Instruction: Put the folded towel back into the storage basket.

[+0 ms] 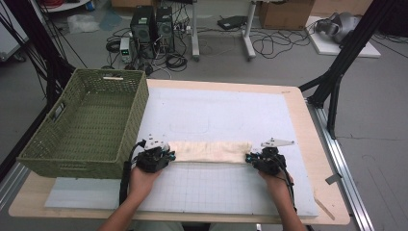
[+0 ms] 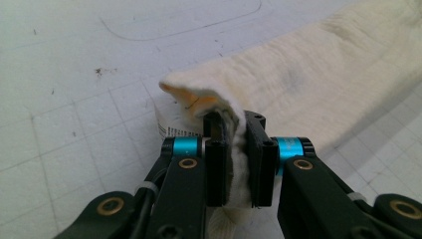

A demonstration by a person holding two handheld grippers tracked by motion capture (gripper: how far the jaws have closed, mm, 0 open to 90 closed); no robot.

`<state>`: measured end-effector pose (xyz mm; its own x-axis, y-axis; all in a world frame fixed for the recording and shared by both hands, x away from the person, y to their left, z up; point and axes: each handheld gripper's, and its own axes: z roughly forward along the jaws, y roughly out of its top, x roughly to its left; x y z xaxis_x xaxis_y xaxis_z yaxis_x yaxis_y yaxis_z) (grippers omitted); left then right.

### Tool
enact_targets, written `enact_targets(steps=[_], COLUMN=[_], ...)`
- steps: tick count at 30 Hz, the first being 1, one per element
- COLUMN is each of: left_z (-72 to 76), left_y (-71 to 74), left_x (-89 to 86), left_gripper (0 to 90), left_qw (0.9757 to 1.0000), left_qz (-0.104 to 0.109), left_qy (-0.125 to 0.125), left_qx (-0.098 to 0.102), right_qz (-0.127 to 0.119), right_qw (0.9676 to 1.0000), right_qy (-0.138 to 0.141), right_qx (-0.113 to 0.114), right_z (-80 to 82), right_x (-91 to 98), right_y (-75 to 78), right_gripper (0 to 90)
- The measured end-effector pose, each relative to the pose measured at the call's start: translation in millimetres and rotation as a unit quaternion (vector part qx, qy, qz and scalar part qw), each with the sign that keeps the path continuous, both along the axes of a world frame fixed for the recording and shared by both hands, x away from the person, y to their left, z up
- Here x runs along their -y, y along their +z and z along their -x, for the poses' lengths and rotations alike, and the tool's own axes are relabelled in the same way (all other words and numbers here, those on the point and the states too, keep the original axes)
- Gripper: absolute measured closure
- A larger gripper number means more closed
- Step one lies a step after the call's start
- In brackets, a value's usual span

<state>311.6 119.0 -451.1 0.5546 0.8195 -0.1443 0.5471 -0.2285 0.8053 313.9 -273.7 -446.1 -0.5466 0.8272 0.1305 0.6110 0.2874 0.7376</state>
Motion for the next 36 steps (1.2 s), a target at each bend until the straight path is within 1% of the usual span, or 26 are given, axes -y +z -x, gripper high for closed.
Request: enact_targets(steps=[1, 3, 6, 9, 15, 19, 23, 25, 28, 30, 36], left_z=[0.4, 1.6, 3.6, 6.3, 11.1, 14.7, 17.5, 18.5, 20.0, 21.2, 25.9], left_y=[0.3, 1.7, 5.8, 10.9, 24.7, 33.3, 38.4, 39.7, 42.8, 46.1, 58.0], left_x=[-0.2, -1.0, -1.3, -0.8, -3.2, -2.8, -2.6, -2.6, -3.6, -4.2, -8.9], left_gripper=[80.8, 81.1, 81.1, 81.2, 81.1, 81.2, 81.1, 81.1, 81.1, 81.2, 81.2], left_qw=[1.0000, 1.0000, 0.9997, 0.9993, 0.9978, 0.9965, 0.9957, 0.9955, 0.9952, 0.9945, 0.9927], left_qz=[-0.002, 0.001, 0.009, 0.009, 0.033, 0.042, 0.048, 0.045, 0.047, 0.052, 0.061], left_qy=[-0.002, -0.003, -0.005, -0.009, -0.011, -0.013, -0.013, -0.014, -0.013, -0.011, -0.004], left_qx=[0.002, 0.009, 0.020, 0.036, 0.057, 0.070, 0.078, 0.082, 0.085, 0.090, 0.104], right_qz=[0.007, 0.018, 0.013, 0.017, 0.007, 0.003, 0.002, 0.002, 0.002, 0.003, -0.003], right_qw=[1.0000, 0.9997, 0.9998, 0.9995, 0.9989, 0.9986, 0.9981, 0.9979, 0.9975, 0.9974, 0.9960], right_qy=[0.002, 0.004, -0.001, 0.001, 0.003, 0.001, -0.001, -0.002, 0.001, 0.002, 0.009], right_qx=[0.004, 0.014, 0.018, 0.027, 0.046, 0.054, 0.062, 0.064, 0.071, 0.072, 0.089], right_z=[0.8, 2.6, 2.5, 3.4, 6.0, 7.0, 7.2, 7.1, 7.3, 7.2, 1.5], right_x=[-1.0, -2.1, 0.6, 1.6, 5.8, 7.7, 7.7, 8.1, 8.3, 7.7, 5.0], right_y=[0.6, 2.6, 5.1, 8.2, 19.1, 23.8, 27.8, 29.8, 32.4, 34.8, 44.0], right_gripper=[82.9, 83.0, 82.9, 82.9, 82.9, 82.9, 82.9, 82.9, 82.9, 82.8, 82.9])
